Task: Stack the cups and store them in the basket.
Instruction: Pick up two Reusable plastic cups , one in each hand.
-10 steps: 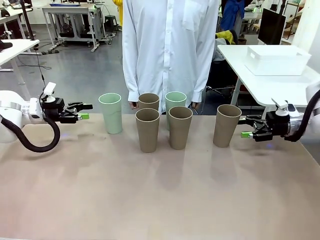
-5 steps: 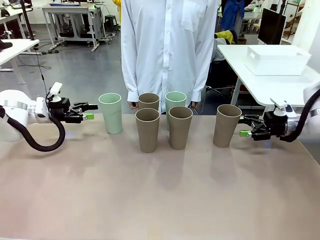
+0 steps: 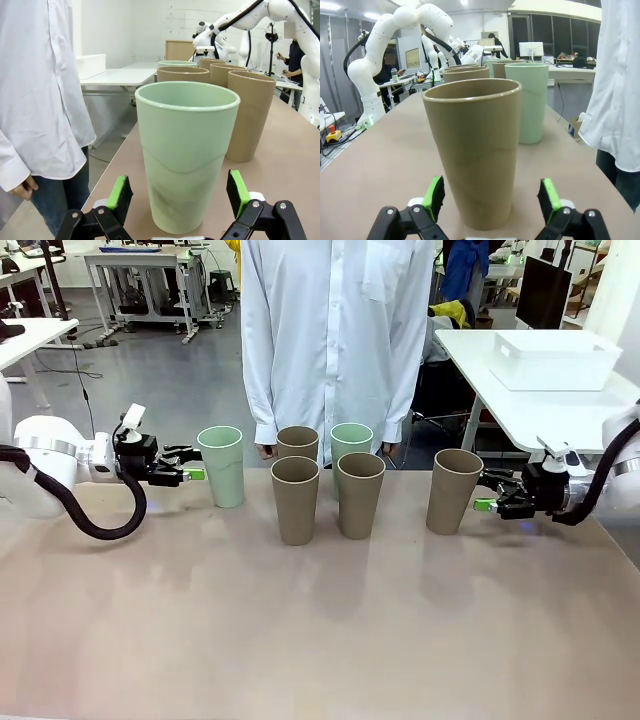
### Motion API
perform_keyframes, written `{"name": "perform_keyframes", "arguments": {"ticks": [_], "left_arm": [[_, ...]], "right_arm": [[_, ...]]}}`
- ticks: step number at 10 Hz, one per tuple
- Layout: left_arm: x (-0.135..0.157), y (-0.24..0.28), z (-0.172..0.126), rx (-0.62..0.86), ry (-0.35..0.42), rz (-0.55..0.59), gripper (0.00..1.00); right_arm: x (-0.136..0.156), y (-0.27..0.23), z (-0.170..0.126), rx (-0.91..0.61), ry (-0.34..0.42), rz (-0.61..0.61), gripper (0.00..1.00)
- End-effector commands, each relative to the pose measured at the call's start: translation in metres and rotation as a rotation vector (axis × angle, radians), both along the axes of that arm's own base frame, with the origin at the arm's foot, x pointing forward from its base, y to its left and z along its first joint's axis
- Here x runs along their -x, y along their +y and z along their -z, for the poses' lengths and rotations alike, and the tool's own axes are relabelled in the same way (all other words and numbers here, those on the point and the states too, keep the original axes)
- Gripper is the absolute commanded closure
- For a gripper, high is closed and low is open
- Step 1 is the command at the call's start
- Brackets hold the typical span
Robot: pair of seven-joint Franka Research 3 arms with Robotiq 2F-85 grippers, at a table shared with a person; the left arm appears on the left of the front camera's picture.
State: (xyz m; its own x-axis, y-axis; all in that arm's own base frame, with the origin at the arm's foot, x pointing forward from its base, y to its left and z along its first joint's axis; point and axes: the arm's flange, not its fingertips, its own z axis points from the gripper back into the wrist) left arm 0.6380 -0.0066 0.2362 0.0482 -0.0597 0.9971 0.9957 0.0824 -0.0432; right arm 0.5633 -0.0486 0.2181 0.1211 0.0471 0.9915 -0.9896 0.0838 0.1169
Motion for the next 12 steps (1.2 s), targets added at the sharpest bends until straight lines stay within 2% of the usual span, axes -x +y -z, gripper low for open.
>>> {"name": "perform_keyframes", "arguments": {"ticks": [1,12], "left_arm": [[-0.005,-0.009,0.003,-0.017,0.008,-0.002,0.00],[-0.008,-0.044,0.015,0.015,0.020,0.003,0.00]], "right_arm": [[-0.007,0.006,-0.004,-0.034,0.025,0.007,0.00],[-0.005,0.042,0.000,-0.023,0.088,-0.062,0.00]]}}
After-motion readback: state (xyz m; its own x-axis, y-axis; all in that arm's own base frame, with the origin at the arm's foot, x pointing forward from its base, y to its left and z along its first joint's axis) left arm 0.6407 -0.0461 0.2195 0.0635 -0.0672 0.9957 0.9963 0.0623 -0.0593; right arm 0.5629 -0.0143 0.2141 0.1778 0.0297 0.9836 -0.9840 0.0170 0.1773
